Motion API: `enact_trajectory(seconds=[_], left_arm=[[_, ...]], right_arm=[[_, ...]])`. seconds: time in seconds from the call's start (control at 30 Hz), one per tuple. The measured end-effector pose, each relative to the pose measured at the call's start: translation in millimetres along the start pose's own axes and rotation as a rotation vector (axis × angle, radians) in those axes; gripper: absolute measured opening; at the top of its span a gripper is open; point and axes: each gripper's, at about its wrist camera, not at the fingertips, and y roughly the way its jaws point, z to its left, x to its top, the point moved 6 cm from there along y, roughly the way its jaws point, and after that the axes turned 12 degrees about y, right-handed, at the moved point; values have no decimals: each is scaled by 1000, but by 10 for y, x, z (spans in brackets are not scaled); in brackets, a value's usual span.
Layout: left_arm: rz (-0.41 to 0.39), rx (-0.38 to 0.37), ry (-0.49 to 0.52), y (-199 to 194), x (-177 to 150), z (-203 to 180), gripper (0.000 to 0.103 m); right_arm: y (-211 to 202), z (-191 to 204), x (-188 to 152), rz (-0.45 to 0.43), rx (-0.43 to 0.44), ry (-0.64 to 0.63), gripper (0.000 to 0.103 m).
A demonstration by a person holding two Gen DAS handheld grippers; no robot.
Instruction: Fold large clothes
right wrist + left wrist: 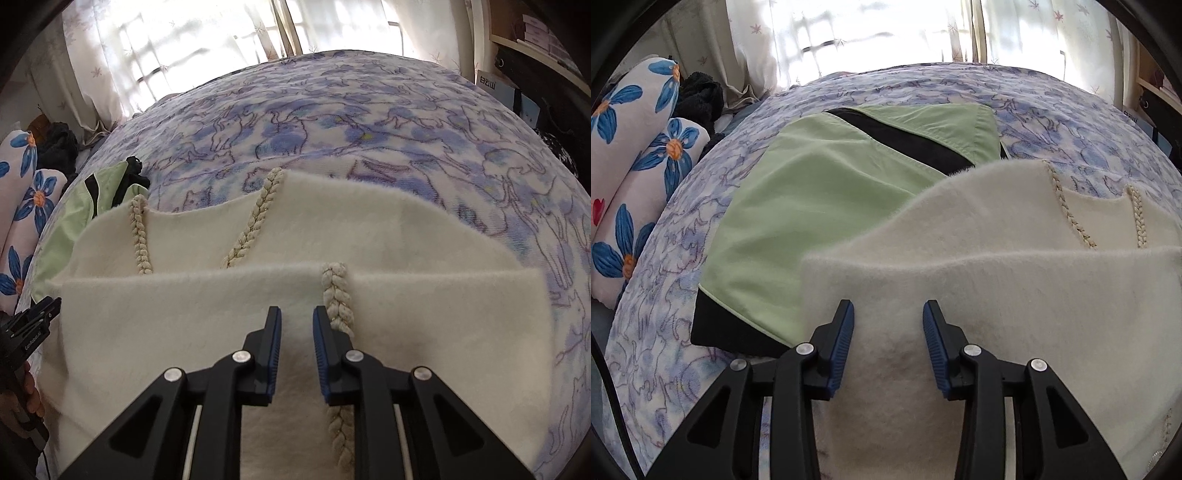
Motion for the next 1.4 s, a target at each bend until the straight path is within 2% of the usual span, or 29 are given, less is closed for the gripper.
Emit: enact_trajectory(seconds=[0.13,0.4,0.57,0.87,1.0,1.17,1.4], left_arm=[[19,-20,-13,-186,-98,-10,71],[-15,-41,26,-862,-371,-60,72],[-44,-85,34,-1396,-656,-101,73],[-75,-147,47,-2250,-1228,-204,80],[-71,-151,68,-2516,-1487,-279,80],[-42,-168,64,-2655,-1824,-313,81],[42,-225,46,-2569,-2387,-329,81]], right_arm=[[-136,3,-103,26,-7,-8,18],[-819,147,-401,-23,-18,-109,20],[-1351,204,-679,-93,-25,-168,39],[-2213,120,-1222,-195,-35,-213,49],[-2458,-10,-1435,-238,-82,-249,53],[-2617,-256,-1717,-212,-77,-247,54],[-2637,-947,-2125,-98,-1,-131,54]])
